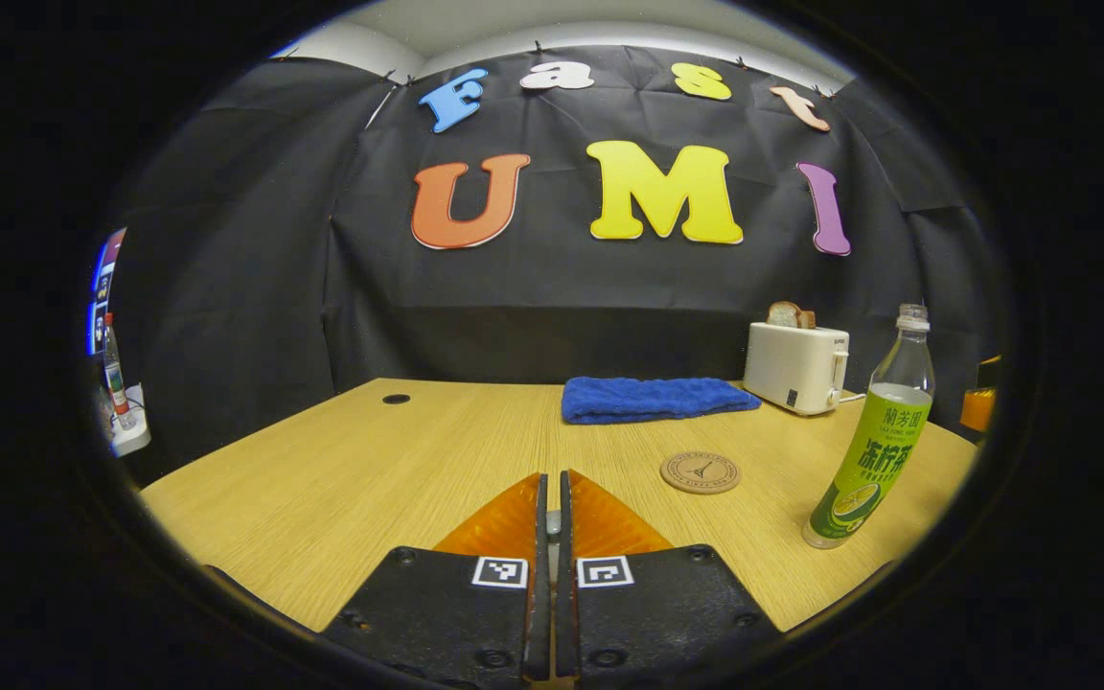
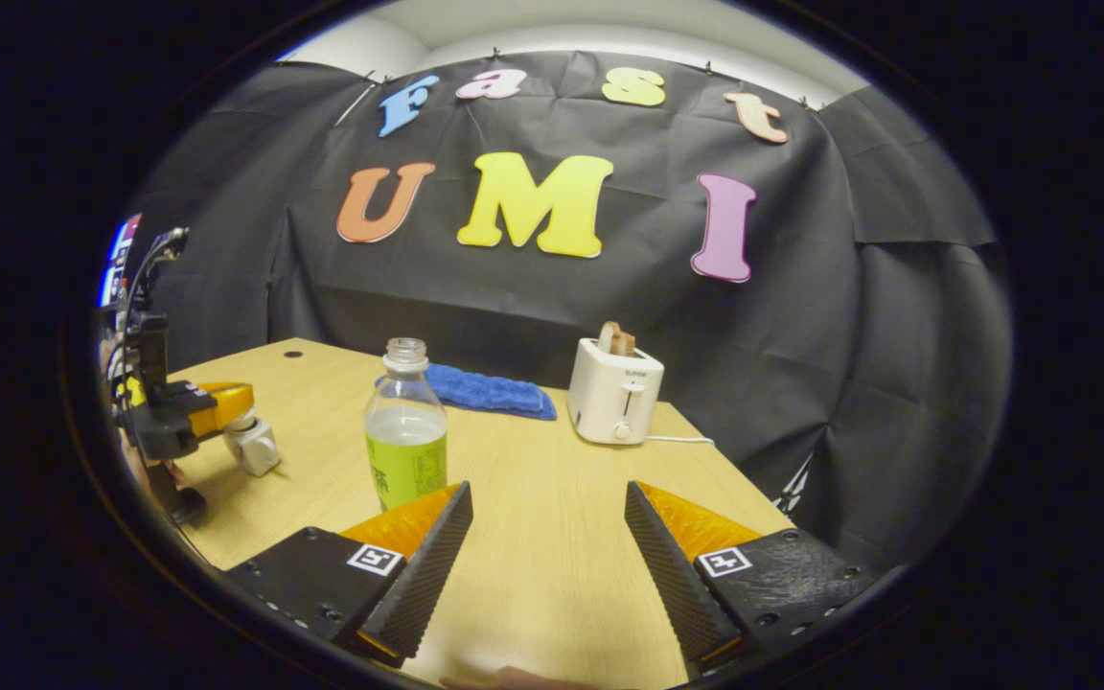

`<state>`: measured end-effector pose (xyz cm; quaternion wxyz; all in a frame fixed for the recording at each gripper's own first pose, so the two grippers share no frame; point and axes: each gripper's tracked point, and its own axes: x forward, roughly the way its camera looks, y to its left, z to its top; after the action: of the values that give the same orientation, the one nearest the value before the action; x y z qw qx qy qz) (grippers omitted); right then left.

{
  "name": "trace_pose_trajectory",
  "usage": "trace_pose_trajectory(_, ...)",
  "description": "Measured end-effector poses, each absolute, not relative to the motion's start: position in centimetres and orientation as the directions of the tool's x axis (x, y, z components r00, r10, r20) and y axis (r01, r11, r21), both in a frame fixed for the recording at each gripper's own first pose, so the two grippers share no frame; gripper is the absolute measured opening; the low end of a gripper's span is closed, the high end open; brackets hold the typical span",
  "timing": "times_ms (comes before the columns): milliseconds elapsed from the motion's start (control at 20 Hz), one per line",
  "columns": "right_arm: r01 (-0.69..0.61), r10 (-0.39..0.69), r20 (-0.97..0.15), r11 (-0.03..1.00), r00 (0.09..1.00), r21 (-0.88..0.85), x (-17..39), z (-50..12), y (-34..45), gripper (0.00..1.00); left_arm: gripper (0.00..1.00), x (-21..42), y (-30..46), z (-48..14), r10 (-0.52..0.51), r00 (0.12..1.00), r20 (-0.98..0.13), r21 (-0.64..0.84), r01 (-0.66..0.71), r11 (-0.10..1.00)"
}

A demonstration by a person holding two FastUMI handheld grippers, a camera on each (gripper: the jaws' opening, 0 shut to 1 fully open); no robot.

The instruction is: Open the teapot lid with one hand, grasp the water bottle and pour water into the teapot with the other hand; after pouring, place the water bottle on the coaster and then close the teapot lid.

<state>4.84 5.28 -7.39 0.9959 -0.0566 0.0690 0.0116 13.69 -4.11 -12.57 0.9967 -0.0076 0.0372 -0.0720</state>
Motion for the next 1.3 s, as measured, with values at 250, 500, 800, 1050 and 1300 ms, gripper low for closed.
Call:
trace_pose_trajectory(250,-0.076,0.062,-0.132,0.992,0.989,-0.105,5.3,-8.0,7.2,0.95,0.05,11.2,-3.4,-9.7,-0.142,0.988,-0.062,-0.042,0.139,0.989)
trace_pose_trajectory(500,-0.168,0.157,-0.128,0.982,0.979,-0.081,5.1,-8.9,10.6,0.95,0.05,8.5,-3.3,-8.1,-0.215,0.972,-0.100,-0.116,0.203,0.972)
trace_pose_trajectory(800,-0.250,0.254,-0.114,0.967,0.961,0.045,6.3,-11.3,14.9,0.95,0.04,5.6,-2.9,-5.5,-0.249,0.963,-0.106,-0.104,0.239,0.966)
trace_pose_trajectory(1050,-0.219,0.227,-0.122,0.973,0.966,0.079,9.0,-11.9,15.3,0.97,0.04,3.8,-2.3,-3.9,-0.231,0.968,-0.095,-0.052,0.227,0.972)
trace_pose_trajectory(1300,-0.227,0.236,-0.139,0.971,0.962,0.078,11.4,-12.0,17.1,0.90,0.04,3.1,-1.4,-3.6,-0.212,0.972,-0.104,-0.027,0.210,0.977)
